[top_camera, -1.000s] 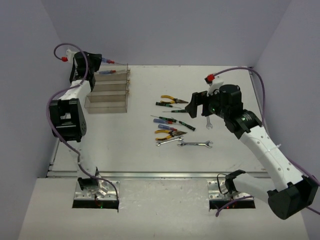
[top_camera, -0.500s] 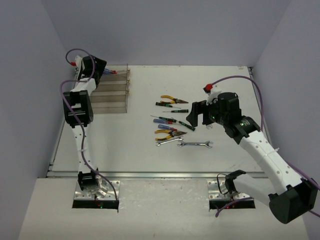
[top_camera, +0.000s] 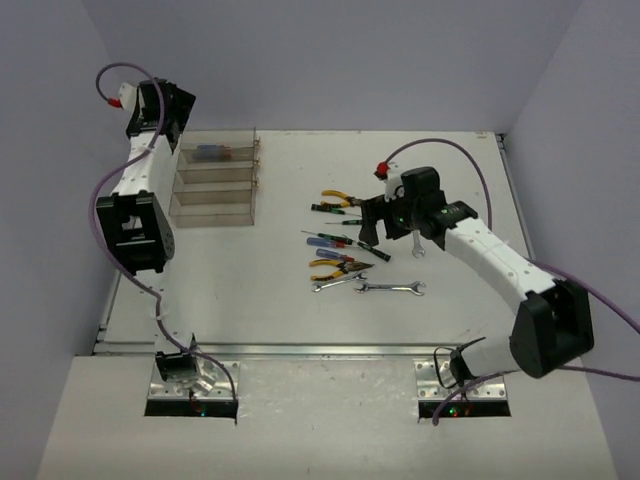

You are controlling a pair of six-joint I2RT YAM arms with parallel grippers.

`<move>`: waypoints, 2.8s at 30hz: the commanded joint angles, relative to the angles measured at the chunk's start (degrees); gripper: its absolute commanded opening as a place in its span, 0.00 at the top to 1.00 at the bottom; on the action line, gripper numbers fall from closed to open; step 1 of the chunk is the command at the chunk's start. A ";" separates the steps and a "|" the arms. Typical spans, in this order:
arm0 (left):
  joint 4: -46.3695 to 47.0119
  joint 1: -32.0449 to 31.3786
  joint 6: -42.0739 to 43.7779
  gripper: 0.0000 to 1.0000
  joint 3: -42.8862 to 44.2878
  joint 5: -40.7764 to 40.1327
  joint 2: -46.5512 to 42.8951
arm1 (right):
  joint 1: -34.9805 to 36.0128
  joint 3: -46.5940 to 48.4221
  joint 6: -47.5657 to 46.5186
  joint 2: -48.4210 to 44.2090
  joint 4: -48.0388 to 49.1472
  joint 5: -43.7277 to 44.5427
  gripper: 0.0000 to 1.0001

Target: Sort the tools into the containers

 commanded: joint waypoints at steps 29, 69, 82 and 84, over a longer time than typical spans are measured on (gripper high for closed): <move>2.60 -11.84 16.37 0.00 -65.25 16.53 -64.88 | 14.59 31.63 -22.58 46.39 -3.93 9.95 0.72; 67.31 -25.68 -3.82 1.00 -75.99 44.15 -49.57 | 15.34 27.71 0.37 15.18 6.08 -23.17 0.71; 29.31 -10.21 -5.51 1.00 -44.89 4.72 -29.90 | 9.24 2.71 9.83 -8.07 3.05 20.43 0.01; 29.07 -6.77 -5.10 1.00 -37.03 4.49 -22.82 | 9.00 -0.59 10.43 -12.16 2.79 19.11 0.01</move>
